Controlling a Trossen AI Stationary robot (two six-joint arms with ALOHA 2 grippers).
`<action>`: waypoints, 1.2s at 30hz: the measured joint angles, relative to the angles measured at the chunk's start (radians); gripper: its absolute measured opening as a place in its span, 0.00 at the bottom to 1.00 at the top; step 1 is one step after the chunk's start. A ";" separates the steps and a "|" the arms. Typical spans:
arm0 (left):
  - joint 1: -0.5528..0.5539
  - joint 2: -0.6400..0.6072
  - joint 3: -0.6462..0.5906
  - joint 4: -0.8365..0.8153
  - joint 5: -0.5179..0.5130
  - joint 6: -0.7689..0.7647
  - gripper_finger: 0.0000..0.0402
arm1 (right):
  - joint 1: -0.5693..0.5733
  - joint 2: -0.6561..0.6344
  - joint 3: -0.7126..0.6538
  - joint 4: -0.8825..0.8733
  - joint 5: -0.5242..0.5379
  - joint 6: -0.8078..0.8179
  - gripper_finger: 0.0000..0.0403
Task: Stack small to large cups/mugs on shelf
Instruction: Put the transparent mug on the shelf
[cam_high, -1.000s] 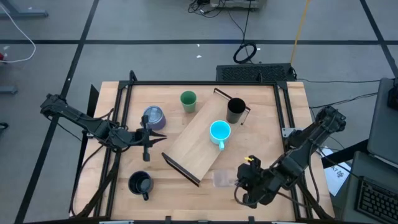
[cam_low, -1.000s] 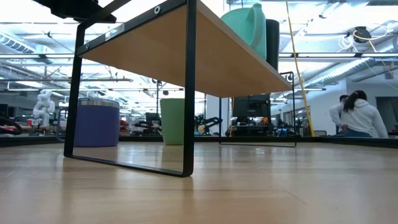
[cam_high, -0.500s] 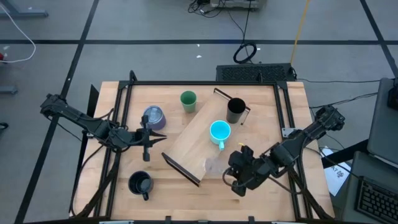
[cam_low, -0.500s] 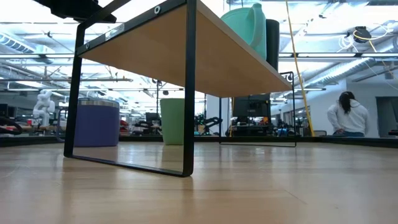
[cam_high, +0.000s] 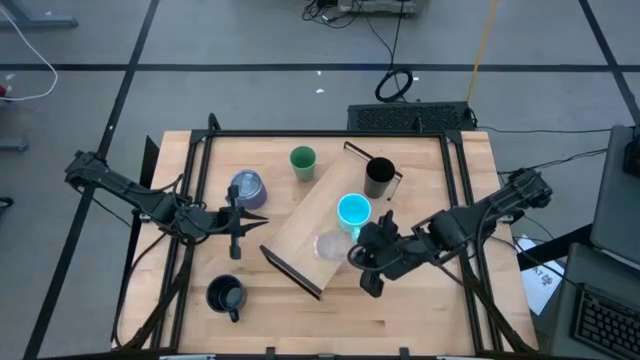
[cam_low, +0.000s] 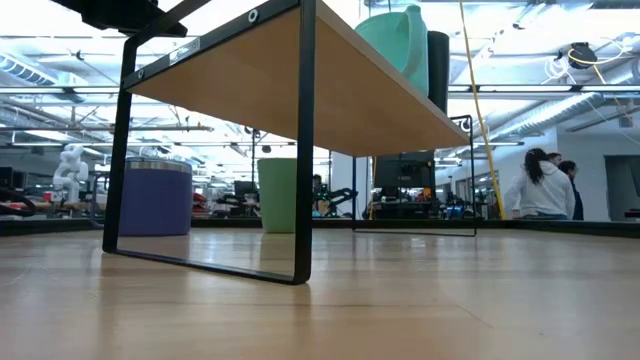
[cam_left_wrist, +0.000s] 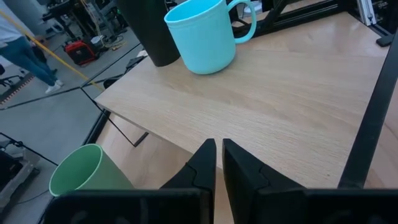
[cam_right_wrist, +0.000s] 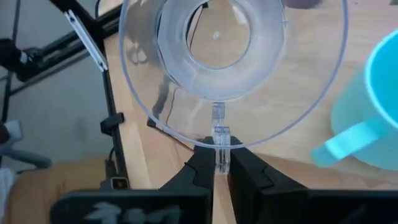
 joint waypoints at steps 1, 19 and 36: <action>0.000 0.000 0.000 0.002 0.000 0.000 0.08 | 0.000 0.009 0.000 0.003 0.000 -0.012 0.03; 0.000 0.105 0.000 0.395 0.112 0.061 0.08 | 0.003 0.053 0.000 0.000 -0.002 -0.105 0.03; 0.008 0.396 0.202 0.419 0.213 0.003 0.08 | 0.003 0.053 -0.058 0.010 0.002 -0.133 0.06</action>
